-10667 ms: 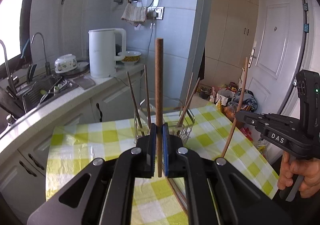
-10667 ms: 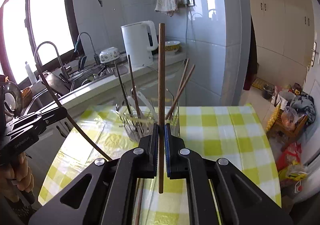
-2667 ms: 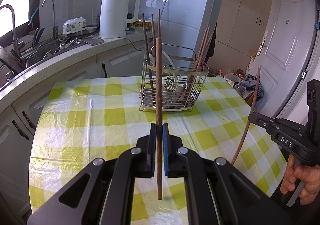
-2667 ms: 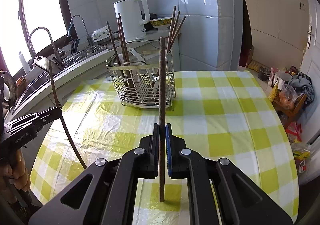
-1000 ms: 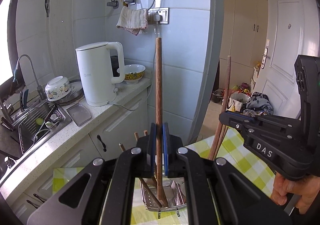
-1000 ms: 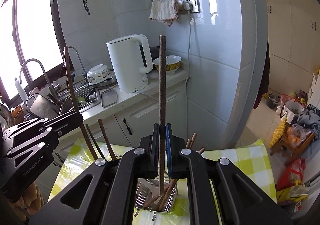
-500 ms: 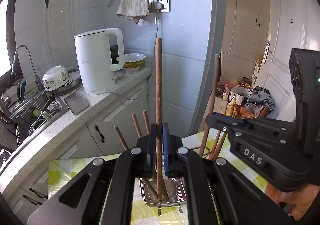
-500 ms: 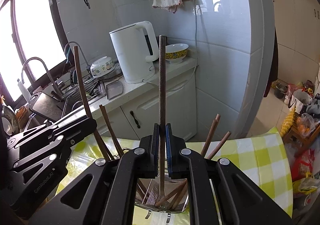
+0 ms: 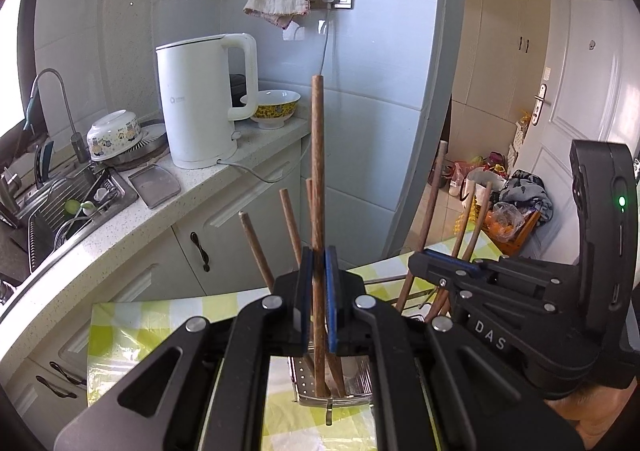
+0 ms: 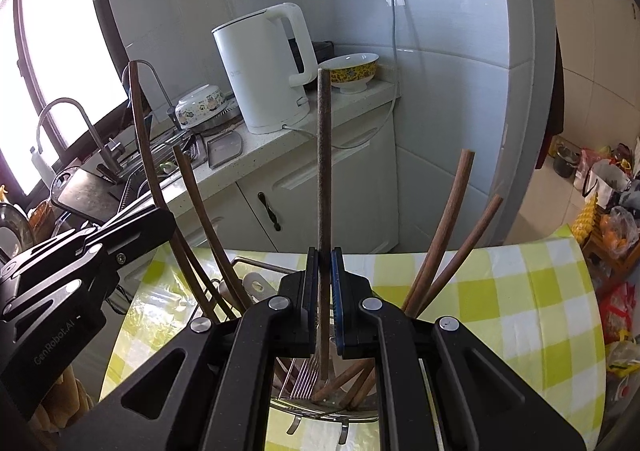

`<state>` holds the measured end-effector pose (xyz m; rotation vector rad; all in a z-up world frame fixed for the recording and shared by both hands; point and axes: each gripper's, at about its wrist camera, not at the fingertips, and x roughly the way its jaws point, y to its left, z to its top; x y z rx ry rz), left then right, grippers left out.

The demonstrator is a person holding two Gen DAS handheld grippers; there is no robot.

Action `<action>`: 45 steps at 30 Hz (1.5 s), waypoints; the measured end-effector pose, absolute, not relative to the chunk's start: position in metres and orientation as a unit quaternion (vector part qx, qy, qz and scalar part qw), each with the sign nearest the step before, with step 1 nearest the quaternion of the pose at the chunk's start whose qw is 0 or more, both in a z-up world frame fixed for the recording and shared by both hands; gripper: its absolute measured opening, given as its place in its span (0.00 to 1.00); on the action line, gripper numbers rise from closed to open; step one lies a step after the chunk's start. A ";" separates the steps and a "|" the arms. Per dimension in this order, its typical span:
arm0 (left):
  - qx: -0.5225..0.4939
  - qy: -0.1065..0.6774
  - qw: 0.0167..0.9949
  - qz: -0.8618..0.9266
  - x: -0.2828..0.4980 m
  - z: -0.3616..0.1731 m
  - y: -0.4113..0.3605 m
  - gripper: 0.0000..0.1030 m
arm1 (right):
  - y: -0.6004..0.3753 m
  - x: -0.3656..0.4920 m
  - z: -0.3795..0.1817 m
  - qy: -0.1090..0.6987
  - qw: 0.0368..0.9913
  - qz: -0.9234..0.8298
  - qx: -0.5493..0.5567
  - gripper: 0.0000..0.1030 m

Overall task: Organize utensils
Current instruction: 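Lower both held chopsticks into the wire rack and open both tools, then pull both open tools back up and away from the wire rack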

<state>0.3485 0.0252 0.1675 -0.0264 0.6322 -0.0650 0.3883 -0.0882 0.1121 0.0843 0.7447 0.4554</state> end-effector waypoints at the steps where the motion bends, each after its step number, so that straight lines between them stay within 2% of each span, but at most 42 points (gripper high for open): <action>1: -0.015 0.313 0.949 -0.032 0.348 0.165 0.026 0.06 | -0.088 0.388 0.110 0.363 0.904 0.221 0.039 0.08; 13: -0.031 0.305 0.952 -0.020 0.350 0.154 0.032 0.06 | -0.084 0.386 0.103 0.375 0.899 0.226 0.031 0.08; 20: -0.022 0.332 0.943 -0.023 0.355 0.144 0.028 0.06 | -0.082 0.387 0.101 0.379 0.897 0.226 0.027 0.08; 23: -0.025 0.339 0.940 -0.023 0.355 0.141 0.029 0.11 | -0.082 0.387 0.101 0.383 0.895 0.226 0.026 0.10; 24: -0.025 0.339 0.940 -0.023 0.355 0.140 0.030 0.13 | -0.082 0.387 0.102 0.382 0.895 0.228 0.026 0.12; 25: -0.026 0.340 0.940 -0.024 0.354 0.140 0.030 0.14 | -0.082 0.385 0.104 0.377 0.897 0.227 0.023 0.20; 27: -0.025 0.339 0.940 -0.024 0.353 0.141 0.031 0.18 | -0.081 0.380 0.108 0.364 0.907 0.211 0.007 0.45; 28: -0.025 0.338 0.940 -0.025 0.352 0.142 0.031 0.19 | -0.082 0.376 0.112 0.350 0.915 0.202 -0.001 0.65; 31: -0.024 0.337 0.941 -0.026 0.349 0.145 0.033 0.20 | -0.084 0.370 0.119 0.339 0.918 0.204 -0.005 0.67; 35: -0.032 0.330 0.943 -0.022 0.341 0.149 0.037 0.27 | -0.093 0.362 0.125 0.326 0.925 0.192 -0.011 0.67; 40: -0.044 0.317 0.947 -0.024 0.320 0.156 0.043 0.41 | -0.117 0.342 0.129 0.306 0.938 0.165 -0.007 0.67; 42: -0.053 0.313 0.948 -0.025 0.308 0.156 0.047 0.49 | -0.127 0.331 0.129 0.296 0.943 0.152 -0.005 0.70; 45: -0.064 0.311 0.948 -0.031 0.290 0.150 0.050 0.53 | -0.139 0.311 0.124 0.283 0.949 0.137 -0.005 0.72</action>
